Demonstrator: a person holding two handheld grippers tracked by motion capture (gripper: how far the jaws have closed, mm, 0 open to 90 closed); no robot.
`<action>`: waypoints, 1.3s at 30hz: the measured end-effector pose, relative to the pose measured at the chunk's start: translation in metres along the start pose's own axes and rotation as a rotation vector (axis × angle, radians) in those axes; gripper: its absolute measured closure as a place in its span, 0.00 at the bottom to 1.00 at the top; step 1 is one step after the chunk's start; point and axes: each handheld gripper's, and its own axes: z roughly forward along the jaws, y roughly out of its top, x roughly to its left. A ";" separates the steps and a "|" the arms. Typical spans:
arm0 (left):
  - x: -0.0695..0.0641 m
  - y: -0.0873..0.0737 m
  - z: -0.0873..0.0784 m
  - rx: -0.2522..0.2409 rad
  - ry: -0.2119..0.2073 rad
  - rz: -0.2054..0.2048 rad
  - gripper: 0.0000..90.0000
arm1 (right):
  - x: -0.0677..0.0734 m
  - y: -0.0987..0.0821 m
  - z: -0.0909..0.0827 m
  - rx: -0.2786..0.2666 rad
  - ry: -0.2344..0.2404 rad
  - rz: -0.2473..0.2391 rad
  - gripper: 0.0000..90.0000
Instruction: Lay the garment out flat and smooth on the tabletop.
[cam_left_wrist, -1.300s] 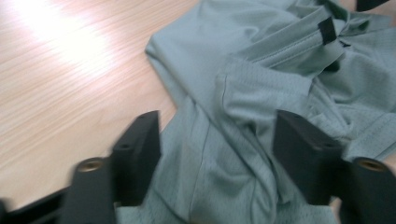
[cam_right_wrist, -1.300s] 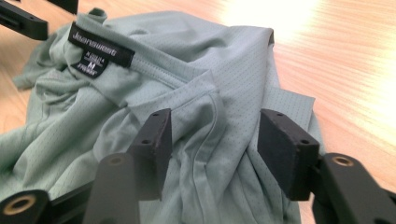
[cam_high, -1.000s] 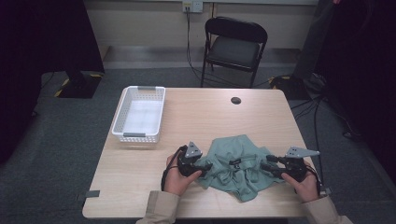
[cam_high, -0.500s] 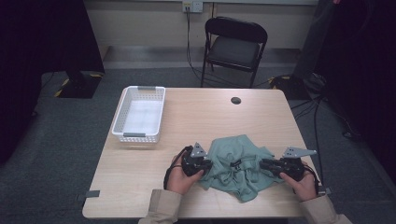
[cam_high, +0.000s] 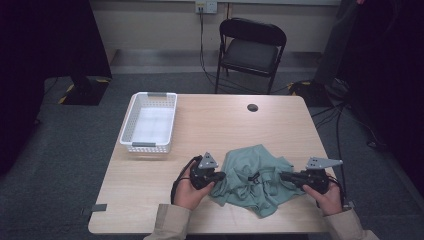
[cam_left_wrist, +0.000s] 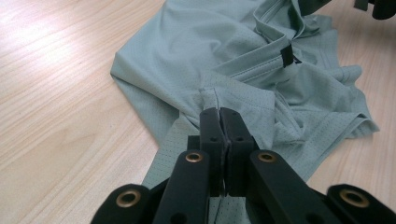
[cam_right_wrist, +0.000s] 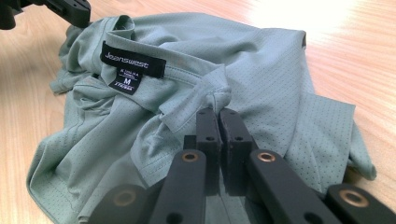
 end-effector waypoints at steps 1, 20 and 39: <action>0.000 0.000 0.001 0.002 -0.004 0.002 0.99 | 0.000 0.000 0.000 0.001 0.001 -0.001 0.97; 0.005 0.004 0.027 0.049 -0.005 -0.014 0.70 | -0.001 -0.003 0.003 0.027 -0.002 -0.002 0.97; -0.002 0.022 0.009 0.053 -0.051 0.011 0.96 | -0.002 0.000 -0.007 -0.001 -0.002 0.002 0.98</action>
